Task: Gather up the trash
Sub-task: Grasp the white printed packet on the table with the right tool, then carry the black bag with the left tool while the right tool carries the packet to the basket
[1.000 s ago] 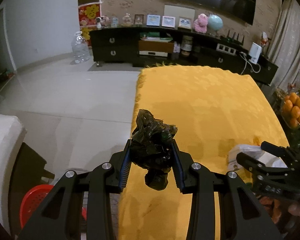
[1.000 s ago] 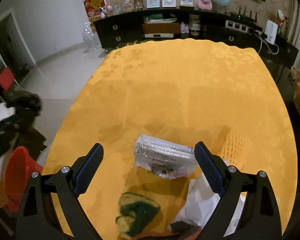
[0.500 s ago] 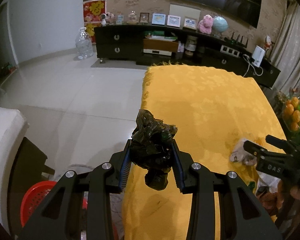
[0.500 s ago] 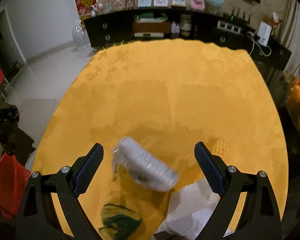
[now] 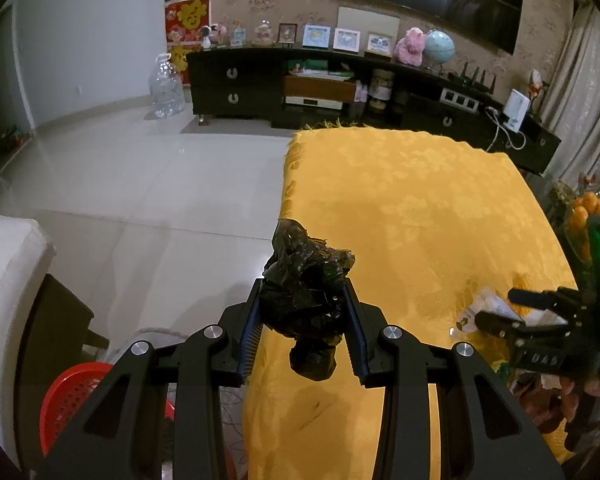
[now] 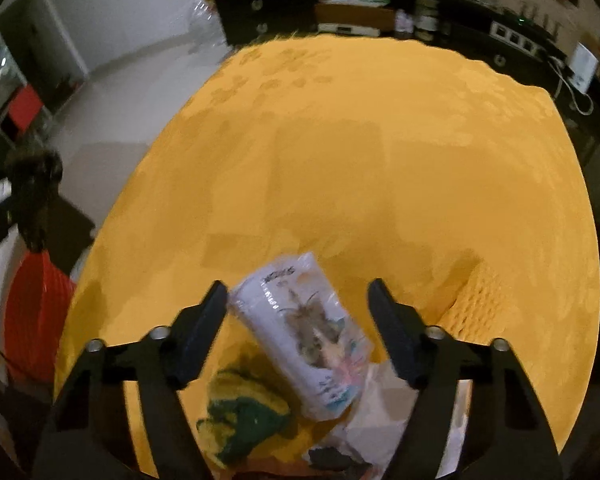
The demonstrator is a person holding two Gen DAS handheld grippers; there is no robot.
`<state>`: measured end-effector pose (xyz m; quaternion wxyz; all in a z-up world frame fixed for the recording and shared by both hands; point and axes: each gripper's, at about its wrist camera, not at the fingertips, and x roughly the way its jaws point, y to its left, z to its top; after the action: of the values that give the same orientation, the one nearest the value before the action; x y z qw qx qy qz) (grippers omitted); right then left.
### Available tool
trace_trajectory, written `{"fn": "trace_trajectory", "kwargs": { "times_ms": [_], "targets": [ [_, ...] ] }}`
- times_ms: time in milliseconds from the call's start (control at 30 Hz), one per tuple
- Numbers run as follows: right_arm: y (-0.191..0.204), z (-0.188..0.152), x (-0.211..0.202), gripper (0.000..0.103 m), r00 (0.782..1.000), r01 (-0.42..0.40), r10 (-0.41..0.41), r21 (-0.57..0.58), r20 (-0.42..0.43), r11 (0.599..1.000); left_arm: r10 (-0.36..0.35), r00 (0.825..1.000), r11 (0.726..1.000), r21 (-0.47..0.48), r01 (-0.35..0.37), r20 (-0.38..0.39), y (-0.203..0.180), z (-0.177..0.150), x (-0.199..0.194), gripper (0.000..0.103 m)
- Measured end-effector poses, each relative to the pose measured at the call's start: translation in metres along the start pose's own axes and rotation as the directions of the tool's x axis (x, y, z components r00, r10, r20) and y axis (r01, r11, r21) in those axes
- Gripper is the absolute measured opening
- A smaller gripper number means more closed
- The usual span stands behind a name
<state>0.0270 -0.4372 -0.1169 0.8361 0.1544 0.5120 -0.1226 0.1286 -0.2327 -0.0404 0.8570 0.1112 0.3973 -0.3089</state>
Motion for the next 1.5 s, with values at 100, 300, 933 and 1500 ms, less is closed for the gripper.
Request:
{"fn": "trace_trajectory", "kwargs": {
  "times_ms": [100,300,933,1500],
  "targets": [
    [0.004,-0.006,0.007,0.051,0.999,0.013,-0.013,-0.027,-0.035,1.0,0.001,1.0,1.0,0.001,-0.001,0.0,0.0,0.0,0.0,0.035],
    [-0.002,-0.008,0.0,0.029,1.0,0.017,-0.017,-0.003,-0.019,1.0,0.006,1.0,1.0,0.004,-0.006,0.003,0.0,0.0,-0.001,0.035],
    [0.022,-0.002,-0.101,0.026,0.948,0.021,-0.029,0.027,0.316,0.999,0.044,0.991,0.998,0.034,-0.048,0.126,0.0,0.005,-0.048,0.035],
    [0.055,-0.007,-0.148,0.026,0.898,-0.008,0.013,-0.013,0.44,1.0,0.094,0.974,0.995,-0.005,-0.095,0.208,0.015,-0.008,-0.105,0.035]
  ]
}}
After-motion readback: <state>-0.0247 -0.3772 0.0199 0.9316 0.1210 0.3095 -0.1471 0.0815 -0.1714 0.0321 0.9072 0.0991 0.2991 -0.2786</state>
